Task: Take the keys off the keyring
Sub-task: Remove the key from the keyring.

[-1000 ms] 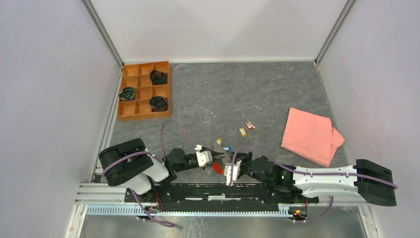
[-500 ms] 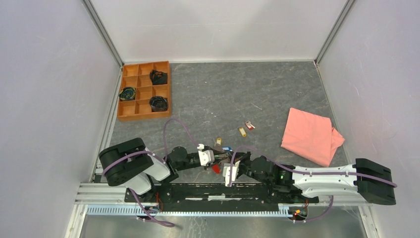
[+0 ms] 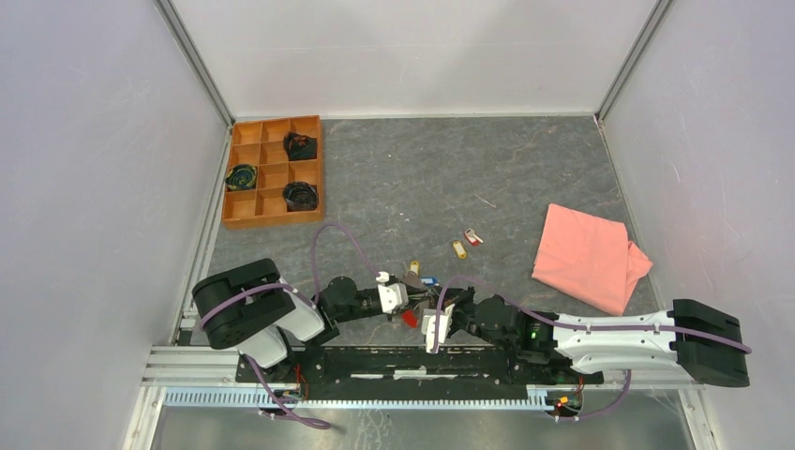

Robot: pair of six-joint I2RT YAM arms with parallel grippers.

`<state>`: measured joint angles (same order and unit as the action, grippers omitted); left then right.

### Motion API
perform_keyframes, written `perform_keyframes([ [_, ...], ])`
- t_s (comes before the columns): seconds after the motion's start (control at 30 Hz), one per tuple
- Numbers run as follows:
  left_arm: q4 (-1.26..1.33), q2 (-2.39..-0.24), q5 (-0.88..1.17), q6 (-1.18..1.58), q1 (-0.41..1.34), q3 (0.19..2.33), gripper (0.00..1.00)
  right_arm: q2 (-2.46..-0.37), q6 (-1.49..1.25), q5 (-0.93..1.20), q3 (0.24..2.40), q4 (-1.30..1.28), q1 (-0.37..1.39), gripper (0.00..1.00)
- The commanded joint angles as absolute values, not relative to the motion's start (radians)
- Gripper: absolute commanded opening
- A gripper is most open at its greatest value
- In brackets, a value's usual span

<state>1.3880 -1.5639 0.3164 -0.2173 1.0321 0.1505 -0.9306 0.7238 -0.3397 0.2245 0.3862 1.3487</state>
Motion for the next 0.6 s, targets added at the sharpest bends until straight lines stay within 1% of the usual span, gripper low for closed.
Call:
perform_keyframes([
  [0.0, 1.43, -1.587, 0.29, -0.218, 1.034, 0.164, 0.23, -0.916, 0.726, -0.351, 0.263, 0.453, 1.359, 0.0],
  [0.07, 1.44, -1.595, 0.29, -0.219, 1.034, 0.166, 0.21, -0.916, 0.724, -0.353, 0.261, 0.453, 1.361, 0.0],
  [0.3, 1.481, -1.616, 0.269, -0.219, 1.033, 0.159, 0.02, -0.907, 0.721, -0.36, 0.253, 0.453, 1.36, 0.0],
  [0.57, 1.509, -1.597, 0.235, -0.211, 1.034, 0.14, 0.02, -0.896, 0.711, -0.381, 0.236, 0.444, 1.361, 0.0],
])
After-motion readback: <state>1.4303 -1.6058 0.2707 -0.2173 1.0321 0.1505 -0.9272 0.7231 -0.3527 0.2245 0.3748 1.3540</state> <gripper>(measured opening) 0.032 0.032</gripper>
